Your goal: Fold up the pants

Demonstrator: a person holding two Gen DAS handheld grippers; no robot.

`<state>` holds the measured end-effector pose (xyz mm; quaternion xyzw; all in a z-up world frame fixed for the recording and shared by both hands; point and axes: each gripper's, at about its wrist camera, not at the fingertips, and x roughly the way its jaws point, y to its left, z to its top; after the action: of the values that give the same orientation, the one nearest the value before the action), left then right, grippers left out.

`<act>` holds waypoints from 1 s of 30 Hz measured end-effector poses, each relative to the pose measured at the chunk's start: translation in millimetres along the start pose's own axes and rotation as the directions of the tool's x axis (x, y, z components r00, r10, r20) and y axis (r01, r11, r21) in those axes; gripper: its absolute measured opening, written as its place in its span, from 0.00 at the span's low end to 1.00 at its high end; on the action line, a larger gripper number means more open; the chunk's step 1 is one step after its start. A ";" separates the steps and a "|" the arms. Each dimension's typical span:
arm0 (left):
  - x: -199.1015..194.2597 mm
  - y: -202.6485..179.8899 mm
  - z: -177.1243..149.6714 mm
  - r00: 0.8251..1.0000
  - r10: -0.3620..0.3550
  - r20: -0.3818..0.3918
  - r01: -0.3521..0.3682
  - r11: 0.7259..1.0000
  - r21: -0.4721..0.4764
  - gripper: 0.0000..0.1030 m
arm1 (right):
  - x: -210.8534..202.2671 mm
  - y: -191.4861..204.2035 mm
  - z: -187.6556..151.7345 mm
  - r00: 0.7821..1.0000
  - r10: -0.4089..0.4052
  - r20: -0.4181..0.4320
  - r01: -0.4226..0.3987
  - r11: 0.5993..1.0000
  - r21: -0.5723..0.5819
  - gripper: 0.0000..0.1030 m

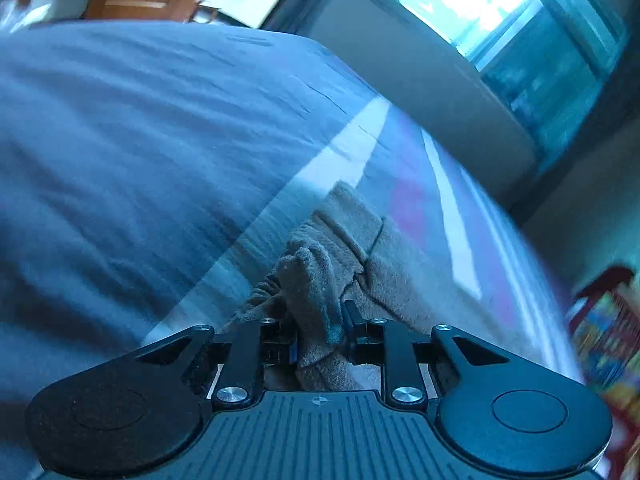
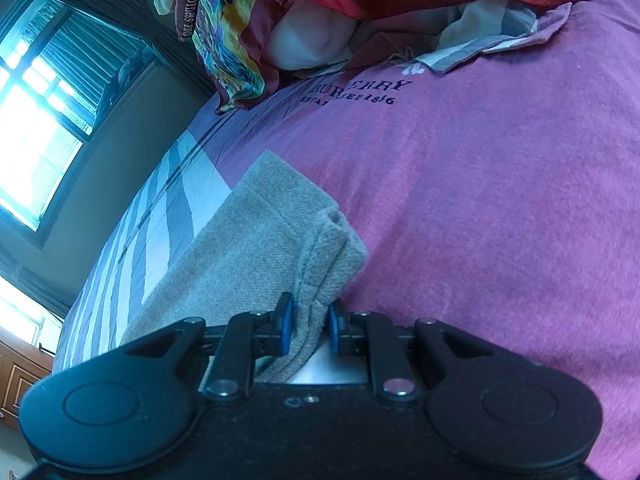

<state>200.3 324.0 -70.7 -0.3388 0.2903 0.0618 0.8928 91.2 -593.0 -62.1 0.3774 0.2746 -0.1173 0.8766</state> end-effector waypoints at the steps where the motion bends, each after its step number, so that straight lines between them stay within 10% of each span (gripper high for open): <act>1: -1.1 -2.6 0.1 1.000 0.006 0.003 -0.006 1.000 0.009 0.24 | -0.1 0.2 0.3 1.000 0.000 -0.002 0.000 1.000 -0.002 0.16; 3: -6.5 -12.0 4.0 1.000 0.025 0.010 -0.025 0.999 0.034 0.31 | 0.2 0.0 1.2 1.000 0.000 -0.005 0.000 1.000 -0.002 0.16; 7: -52.6 -5.1 10.0 0.978 0.119 0.170 -0.108 0.992 -0.072 0.88 | -0.8 0.1 0.6 1.000 0.002 -0.004 -0.002 1.000 0.003 0.16; 10: -78.2 4.2 -0.3 0.979 0.024 0.200 0.002 0.991 -0.130 0.87 | -0.5 -2.9 0.0 1.000 0.014 0.001 -0.014 1.000 0.009 0.16; 18: -16.5 -12.6 -29.3 0.991 0.137 0.003 -0.137 0.990 -0.024 0.88 | -1.2 -4.7 -2.2 1.000 0.021 0.006 -0.021 1.000 0.020 0.16; 20: -11.7 -14.4 -23.7 1.000 0.027 -0.008 -0.028 0.997 -0.073 0.87 | -1.3 -6.9 0.6 1.000 0.028 -0.006 -0.028 0.999 0.036 0.16; 24: 6.2 4.6 -16.6 0.997 -0.076 -0.033 0.066 0.966 -0.250 0.37 | -1.6 -9.1 2.7 0.999 0.036 -0.017 -0.035 0.998 0.057 0.16; 30: -31.1 -11.7 -25.3 0.977 -0.130 0.170 0.164 0.965 -0.207 0.29 | -0.8 -7.6 1.9 1.000 0.029 -0.010 -0.029 0.998 0.055 0.17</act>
<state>166.2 301.5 -61.8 -0.4501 0.1854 0.0531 0.8719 88.2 -599.6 -65.2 0.4058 0.2706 -0.1098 0.8660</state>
